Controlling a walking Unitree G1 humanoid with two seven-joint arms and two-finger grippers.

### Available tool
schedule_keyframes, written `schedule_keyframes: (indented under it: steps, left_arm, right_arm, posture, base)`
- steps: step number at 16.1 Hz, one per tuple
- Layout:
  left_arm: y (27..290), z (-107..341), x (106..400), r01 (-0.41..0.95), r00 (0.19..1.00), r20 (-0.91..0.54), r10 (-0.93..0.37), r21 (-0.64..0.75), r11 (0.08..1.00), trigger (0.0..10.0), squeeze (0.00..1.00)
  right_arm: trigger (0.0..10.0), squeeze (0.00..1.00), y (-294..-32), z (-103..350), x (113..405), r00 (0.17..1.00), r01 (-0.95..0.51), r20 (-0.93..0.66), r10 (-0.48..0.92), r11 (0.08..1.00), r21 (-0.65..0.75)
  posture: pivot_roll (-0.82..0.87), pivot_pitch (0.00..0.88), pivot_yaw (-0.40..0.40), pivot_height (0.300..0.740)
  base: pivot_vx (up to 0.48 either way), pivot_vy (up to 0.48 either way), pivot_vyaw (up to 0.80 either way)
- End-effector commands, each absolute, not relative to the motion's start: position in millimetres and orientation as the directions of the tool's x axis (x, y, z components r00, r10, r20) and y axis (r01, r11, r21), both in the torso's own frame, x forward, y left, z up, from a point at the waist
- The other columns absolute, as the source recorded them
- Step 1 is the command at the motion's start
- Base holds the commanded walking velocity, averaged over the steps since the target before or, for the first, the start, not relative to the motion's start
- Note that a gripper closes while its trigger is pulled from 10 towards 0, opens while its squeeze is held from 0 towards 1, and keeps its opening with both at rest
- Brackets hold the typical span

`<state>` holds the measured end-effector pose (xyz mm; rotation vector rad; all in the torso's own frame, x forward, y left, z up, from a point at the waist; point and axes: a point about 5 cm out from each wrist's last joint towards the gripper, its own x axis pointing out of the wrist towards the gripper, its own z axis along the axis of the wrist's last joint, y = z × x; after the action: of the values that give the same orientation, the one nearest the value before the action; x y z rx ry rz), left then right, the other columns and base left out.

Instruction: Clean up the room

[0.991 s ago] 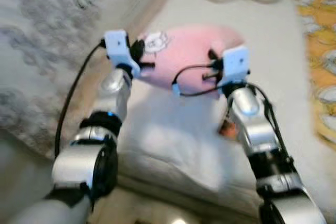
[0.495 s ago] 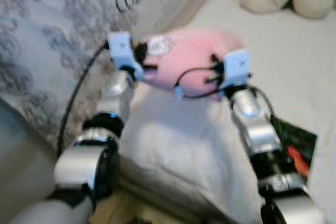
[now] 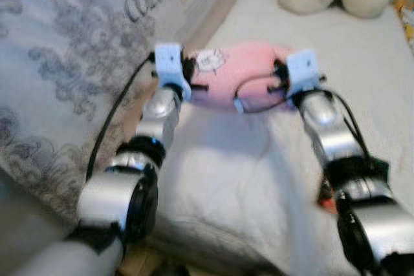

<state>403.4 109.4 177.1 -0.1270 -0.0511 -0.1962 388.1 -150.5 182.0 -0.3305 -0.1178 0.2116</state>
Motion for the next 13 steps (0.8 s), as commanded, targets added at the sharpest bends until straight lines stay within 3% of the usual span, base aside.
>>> schedule_keyframes:
  steps: [1, 11, 13]
  left_arm:
    - [114.1, 202.9, 410.0, 0.166, 0.979, 0.146, -0.145, -0.140, 0.976, 10.0, 0.00]
    - [120.6, 185.5, 405.7, 0.114, 0.989, 0.112, -0.094, -0.187, 0.976, 10.0, 0.00]
    - [125.4, 183.0, 404.9, 0.061, 0.993, 0.106, -0.044, -0.166, 0.984, 10.0, 0.00]
  right_arm:
    - [0.0, 0.00, -160.9, 193.9, 390.6, 0.972, -0.140, 0.128, 0.198, 0.921, -0.363]
    - [0.0, 0.02, -136.9, 182.0, 397.2, 0.955, -0.251, 0.054, 0.290, 0.894, -0.373]
    - [0.0, 0.00, -130.7, 179.9, 397.5, 0.948, -0.282, 0.038, 0.317, 0.887, -0.365]
  posture:
    - [-0.18, 0.000, 0.064, 0.735]
    - [-0.16, 0.000, 0.039, 0.735]
    - [-0.15, 0.000, 0.032, 0.735]
  base:
    - [0.442, 0.000, 0.00]
    - [0.391, 0.254, 0.73]
    - [0.126, 0.171, 0.70]
